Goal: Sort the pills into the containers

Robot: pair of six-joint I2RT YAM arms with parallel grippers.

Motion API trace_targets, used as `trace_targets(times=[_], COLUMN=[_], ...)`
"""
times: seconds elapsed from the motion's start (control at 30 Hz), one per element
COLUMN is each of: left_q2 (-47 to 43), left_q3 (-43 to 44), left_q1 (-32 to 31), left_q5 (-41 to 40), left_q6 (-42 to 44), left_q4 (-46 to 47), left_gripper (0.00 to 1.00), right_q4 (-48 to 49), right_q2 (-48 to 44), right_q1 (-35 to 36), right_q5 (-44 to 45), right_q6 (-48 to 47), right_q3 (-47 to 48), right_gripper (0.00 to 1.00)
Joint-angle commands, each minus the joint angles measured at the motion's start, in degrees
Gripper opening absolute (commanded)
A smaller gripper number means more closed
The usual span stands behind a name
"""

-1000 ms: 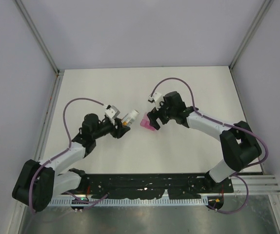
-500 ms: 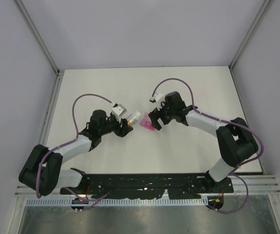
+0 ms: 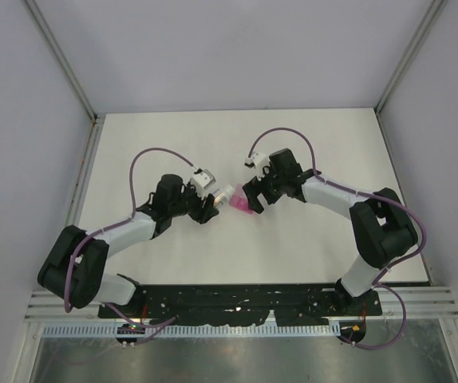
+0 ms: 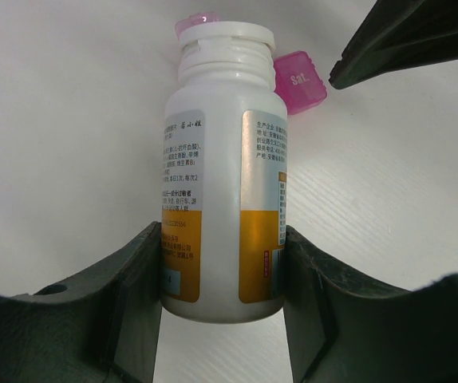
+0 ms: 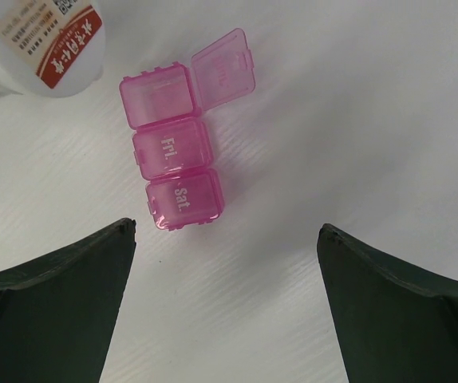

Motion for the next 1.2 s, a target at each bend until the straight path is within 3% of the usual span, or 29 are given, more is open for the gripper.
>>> trace_targets(times=[0.0,1.17], left_q2=[0.8,7.92], left_q3=[3.46,13.22], left_q1=[-0.77,-4.29], left_q5=[-1.37,-6.12], left_q6=[2.62,5.88], left_q4=[-1.99,-14.65], left_gripper=[0.0,0.0], right_q4=[-0.28,-2.82], right_q2=[0.65,4.07], right_q1=[-0.19,-0.27], right_q5=[-1.77,-2.04], right_q6=[0.36,2.2], right_q3=[2.45,4.56], right_gripper=[1.0,0.94])
